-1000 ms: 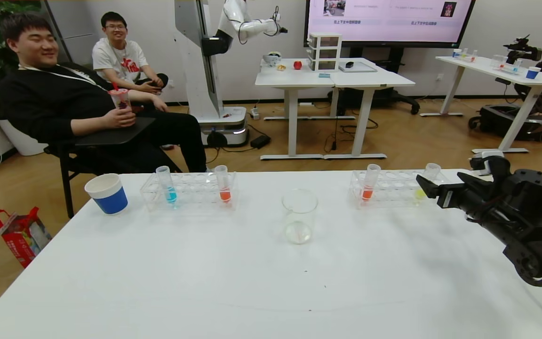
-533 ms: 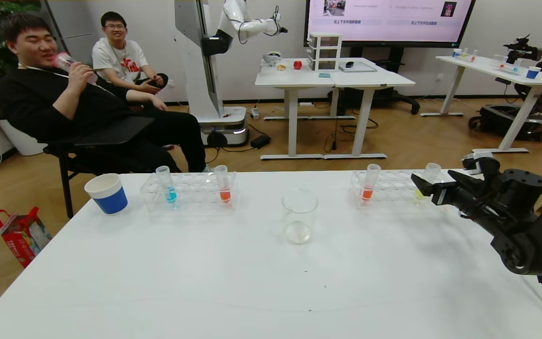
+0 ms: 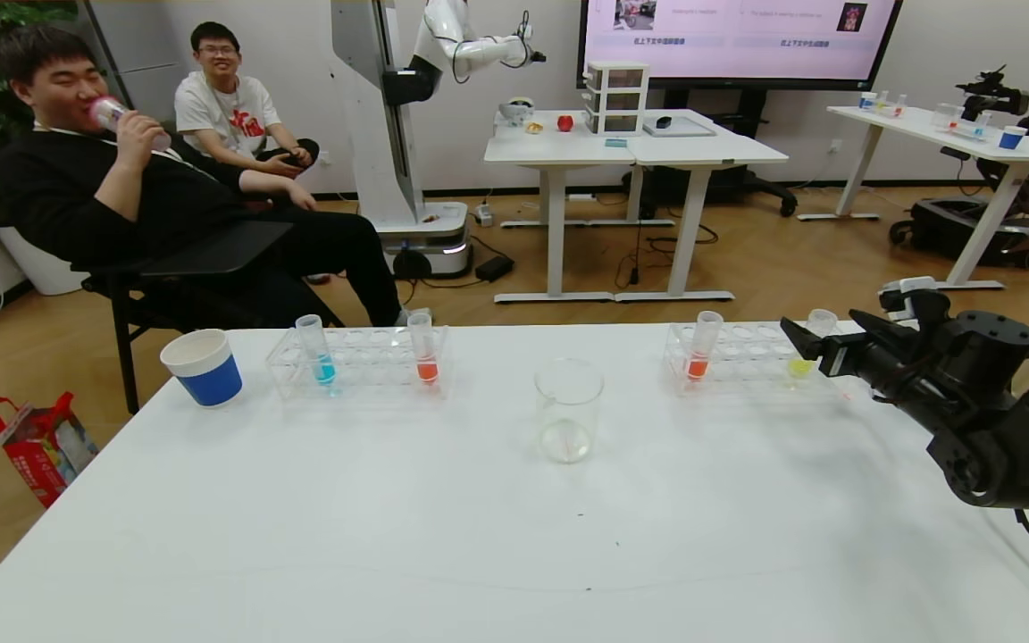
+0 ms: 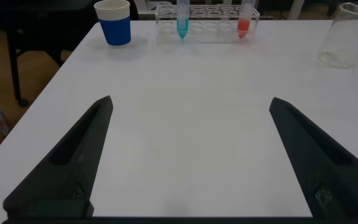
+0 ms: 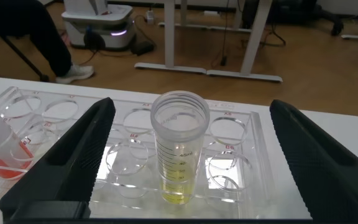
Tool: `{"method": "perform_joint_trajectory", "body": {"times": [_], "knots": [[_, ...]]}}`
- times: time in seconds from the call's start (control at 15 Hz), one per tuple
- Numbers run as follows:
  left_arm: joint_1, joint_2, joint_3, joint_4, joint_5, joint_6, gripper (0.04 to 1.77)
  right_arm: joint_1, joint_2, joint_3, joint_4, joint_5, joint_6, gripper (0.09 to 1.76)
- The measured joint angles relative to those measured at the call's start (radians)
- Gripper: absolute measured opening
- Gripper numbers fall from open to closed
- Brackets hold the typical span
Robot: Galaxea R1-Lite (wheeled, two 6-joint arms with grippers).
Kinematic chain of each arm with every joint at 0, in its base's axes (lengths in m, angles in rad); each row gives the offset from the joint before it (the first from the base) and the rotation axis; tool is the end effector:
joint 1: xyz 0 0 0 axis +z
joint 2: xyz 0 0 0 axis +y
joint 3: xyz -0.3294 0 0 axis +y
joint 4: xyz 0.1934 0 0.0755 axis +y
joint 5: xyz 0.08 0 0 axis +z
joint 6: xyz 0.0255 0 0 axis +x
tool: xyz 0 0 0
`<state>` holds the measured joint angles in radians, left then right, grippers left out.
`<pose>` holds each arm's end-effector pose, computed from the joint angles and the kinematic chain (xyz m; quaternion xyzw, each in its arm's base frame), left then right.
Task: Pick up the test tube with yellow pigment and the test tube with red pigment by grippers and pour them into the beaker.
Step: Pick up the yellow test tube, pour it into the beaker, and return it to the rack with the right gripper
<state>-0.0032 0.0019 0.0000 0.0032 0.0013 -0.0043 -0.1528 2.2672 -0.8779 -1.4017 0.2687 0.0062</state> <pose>-0.0304 0.0001 0.0752 -0.0021 0.0026 -0.0009 1.0000 0.4211 -0.0580 0.0774 0.0018 -0.0059 0.0579 0.9983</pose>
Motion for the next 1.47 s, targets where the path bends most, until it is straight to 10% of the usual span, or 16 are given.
{"method": "perform_joint_trajectory", "body": {"times": [0.13, 0.33, 1.47], "knots": [[0.0, 0.0, 0.0, 0.0, 0.0, 0.0, 1.75, -0.003, 0.006, -0.001, 0.0, 0.002, 0.0, 1.45], [0.001, 0.0, 0.0, 0.0, 0.0, 0.001, 1.75, -0.005, 0.011, 0.006, -0.002, 0.024, -0.001, 0.36], [0.0, 0.0, 0.0, 0.0, 0.0, 0.0, 1.75, -0.004, -0.16, -0.067, 0.142, 0.005, -0.065, 0.49]]}}
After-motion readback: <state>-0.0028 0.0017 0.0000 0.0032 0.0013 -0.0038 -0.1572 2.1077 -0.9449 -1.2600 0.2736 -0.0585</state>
